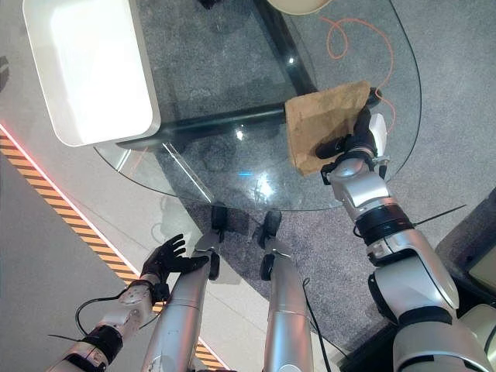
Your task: Wipe the table with a cloth and put it in the basket.
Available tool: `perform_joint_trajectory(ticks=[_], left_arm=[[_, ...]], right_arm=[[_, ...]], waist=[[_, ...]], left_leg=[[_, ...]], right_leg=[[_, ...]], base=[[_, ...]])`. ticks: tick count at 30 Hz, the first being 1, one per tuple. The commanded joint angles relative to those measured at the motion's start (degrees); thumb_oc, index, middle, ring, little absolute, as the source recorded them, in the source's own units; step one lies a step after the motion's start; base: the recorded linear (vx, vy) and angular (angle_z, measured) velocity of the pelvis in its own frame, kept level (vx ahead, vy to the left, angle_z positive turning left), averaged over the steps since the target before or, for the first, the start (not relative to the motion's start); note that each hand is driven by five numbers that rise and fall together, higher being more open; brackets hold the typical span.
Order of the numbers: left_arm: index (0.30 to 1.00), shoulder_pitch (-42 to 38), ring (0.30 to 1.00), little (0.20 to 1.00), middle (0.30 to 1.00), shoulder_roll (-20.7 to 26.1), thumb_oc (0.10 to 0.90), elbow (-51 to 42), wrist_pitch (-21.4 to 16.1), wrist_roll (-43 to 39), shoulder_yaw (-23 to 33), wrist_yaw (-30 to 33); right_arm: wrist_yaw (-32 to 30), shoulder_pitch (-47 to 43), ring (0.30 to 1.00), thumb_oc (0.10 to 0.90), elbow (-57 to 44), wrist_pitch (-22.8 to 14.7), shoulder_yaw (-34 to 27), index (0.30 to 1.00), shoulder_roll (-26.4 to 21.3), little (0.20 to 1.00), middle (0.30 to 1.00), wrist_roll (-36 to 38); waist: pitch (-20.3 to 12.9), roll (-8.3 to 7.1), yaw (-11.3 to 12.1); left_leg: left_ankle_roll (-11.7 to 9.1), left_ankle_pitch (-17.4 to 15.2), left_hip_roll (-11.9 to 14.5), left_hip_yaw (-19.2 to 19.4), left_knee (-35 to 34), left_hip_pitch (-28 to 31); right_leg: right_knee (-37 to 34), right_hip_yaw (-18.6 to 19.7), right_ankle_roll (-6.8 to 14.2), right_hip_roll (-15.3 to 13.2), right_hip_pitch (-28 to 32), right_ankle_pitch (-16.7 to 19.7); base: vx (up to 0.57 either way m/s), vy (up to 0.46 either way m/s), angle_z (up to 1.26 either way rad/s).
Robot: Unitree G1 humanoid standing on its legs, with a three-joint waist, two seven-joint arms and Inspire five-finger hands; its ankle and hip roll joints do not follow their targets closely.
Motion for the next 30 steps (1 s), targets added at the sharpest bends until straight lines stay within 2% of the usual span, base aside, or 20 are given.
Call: perform_joint_trajectory(ticks=[1, 2, 11, 17, 18, 30], left_arm=[[0.9, 4.5, 0.9, 0.9, 0.9, 0.4, 0.8, 0.6, 0.0, -0.8, -3.4, 0.5], [0.9, 4.3, 0.9, 0.9, 0.9, 0.3, 0.8, 0.7, -0.2, -0.9, -3.7, 0.5], [0.9, 3.6, 0.9, 0.9, 0.9, -0.6, 0.8, 1.2, -1.5, -1.6, -6.1, 0.4], [0.9, 3.3, 0.9, 0.9, 0.9, -0.7, 0.8, 0.7, -1.3, -1.6, -6.6, 0.9], [0.9, 2.1, 0.9, 0.9, 0.9, -0.6, 0.8, 0.7, -1.4, -1.6, -6.2, 0.9], [0.9, 1.8, 0.9, 0.9, 0.9, -0.7, 0.8, 0.0, -1.2, -2.2, -6.9, 1.9]], right_arm=[[1.8, -2.2, 0.796, 0.679, -2.6, -1.4, 2.2, 0.796, 9.0, 0.779, 0.796, 6.8], [1.4, -2.7, 0.3, 0.1, -1.3, -1.2, 2.4, 0.3, 8.9, 0.2, 0.3, 6.6], [2.1, -6.0, 0.3, 0.1, 6.5, -0.4, 4.8, 0.3, 8.7, 0.2, 0.3, 6.7], [2.1, -5.9, 0.3, 0.1, 8.5, -2.0, 4.7, 0.3, 8.8, 0.2, 0.3, 6.4], [2.1, -7.1, 0.3, 0.1, 8.9, -2.4, 4.4, 0.3, 8.5, 0.2, 0.3, 6.3], [2.8, -6.2, 0.3, 0.1, 10.0, -5.5, 3.3, 0.3, 9.3, 0.2, 0.3, 6.2]], waist=[[1.3, 0.1, 4.1], [1.3, 0.28, 4.2], [1.3, 1.77, 5.2], [1.3, 1.78, 5.4], [1.3, 1.58, 5.1], [1.3, 1.43, 5.1]], left_leg=[[2.2, -8.2, -2.8, 2.3, 4.1, 0.5], [2.2, -8.2, -2.9, 2.3, 4.2, 0.2], [2.0, -7.8, -3.5, 2.2, 4.1, -1.2], [2.0, -7.6, -3.6, 2.0, 3.8, -1.3], [2.3, -5.4, -3.9, 2.1, 3.2, -3.5], [2.4, -5.0, -3.9, 1.8, 2.2, -2.7]], right_leg=[[-4.8, 3.0, 5.9, -1.3, -0.3, 4.4], [-4.8, 2.9, 5.8, -1.3, -0.5, 4.4], [-5.2, 2.5, 5.8, -1.8, -1.7, 4.5], [-5.2, 2.4, 5.9, -1.7, -1.8, 4.6], [-6.1, 1.9, 5.5, -2.0, -3.6, 6.4], [-6.2, 1.6, 5.6, -1.8, -3.0, 6.5]], base=[[-0.02, 0.024, 0.05], [0.0, 0.0, 0.0], [0.0, 0.0, 0.0], [-0.01, 0.0, 0.0], [-0.08, -0.001, 0.02], [-0.02, 0.001, 0.02]])
